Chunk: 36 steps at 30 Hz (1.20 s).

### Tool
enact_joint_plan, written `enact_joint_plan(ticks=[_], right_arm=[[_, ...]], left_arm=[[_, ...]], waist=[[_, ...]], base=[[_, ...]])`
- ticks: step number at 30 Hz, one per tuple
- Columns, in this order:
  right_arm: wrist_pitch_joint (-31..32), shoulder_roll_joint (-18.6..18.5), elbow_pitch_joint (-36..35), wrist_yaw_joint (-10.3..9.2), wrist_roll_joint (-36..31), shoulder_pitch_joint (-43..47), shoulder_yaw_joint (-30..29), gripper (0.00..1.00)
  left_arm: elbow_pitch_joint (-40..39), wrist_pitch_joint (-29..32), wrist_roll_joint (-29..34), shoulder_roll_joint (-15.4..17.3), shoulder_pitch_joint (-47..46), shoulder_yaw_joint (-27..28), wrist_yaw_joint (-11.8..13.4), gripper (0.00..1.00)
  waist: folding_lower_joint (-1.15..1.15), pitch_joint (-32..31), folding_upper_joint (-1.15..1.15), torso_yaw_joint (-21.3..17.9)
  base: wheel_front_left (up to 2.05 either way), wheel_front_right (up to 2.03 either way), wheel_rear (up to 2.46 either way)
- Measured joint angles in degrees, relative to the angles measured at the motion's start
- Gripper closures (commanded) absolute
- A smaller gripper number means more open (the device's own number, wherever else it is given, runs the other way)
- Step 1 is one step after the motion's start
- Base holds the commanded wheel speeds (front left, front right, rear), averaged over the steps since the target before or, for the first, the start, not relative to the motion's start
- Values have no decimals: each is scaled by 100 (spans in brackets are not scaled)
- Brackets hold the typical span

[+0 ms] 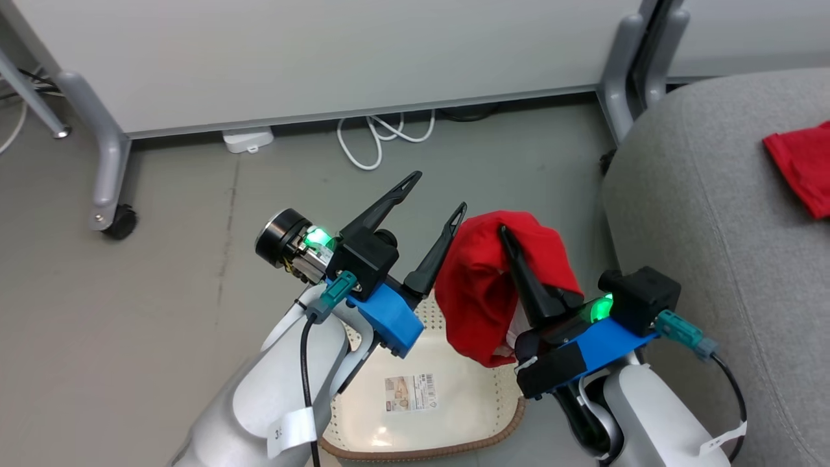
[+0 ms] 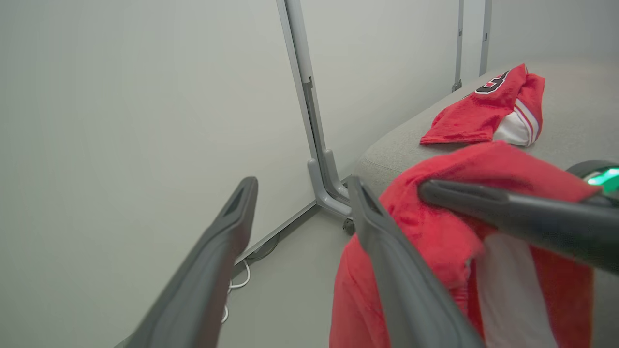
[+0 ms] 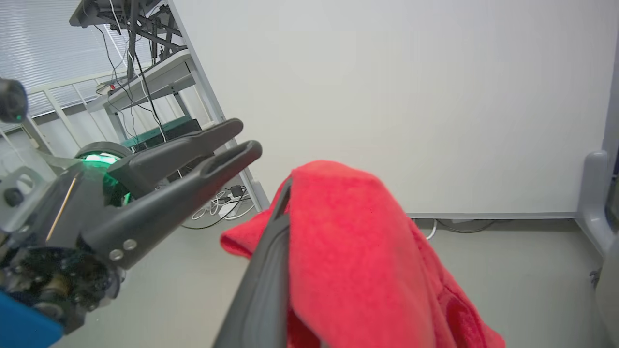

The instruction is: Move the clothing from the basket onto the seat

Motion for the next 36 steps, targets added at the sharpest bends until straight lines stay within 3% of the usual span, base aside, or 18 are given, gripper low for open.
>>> enact_joint_plan(ticks=[11, 26, 36], right_arm=[[0, -4, -181, 0, -648, -68, -626, 100], [0, -71, -682, 0, -960, 210, -1330, 100], [0, -55, -849, 0, -1015, 524, -1557, 100]], left_arm=[[-52, -1, 45, 55, -6, -45, -1, 0], [-30, 0, 85, 100, -9, -399, -5, 0], [-23, -1, 51, 121, 53, -500, -5, 0]], waist=[[0, 330, 0, -649], [0, 632, 0, -1708], [0, 674, 0, -2038]], base=[[0, 0, 0], [0, 0, 0], [0, 0, 0]])
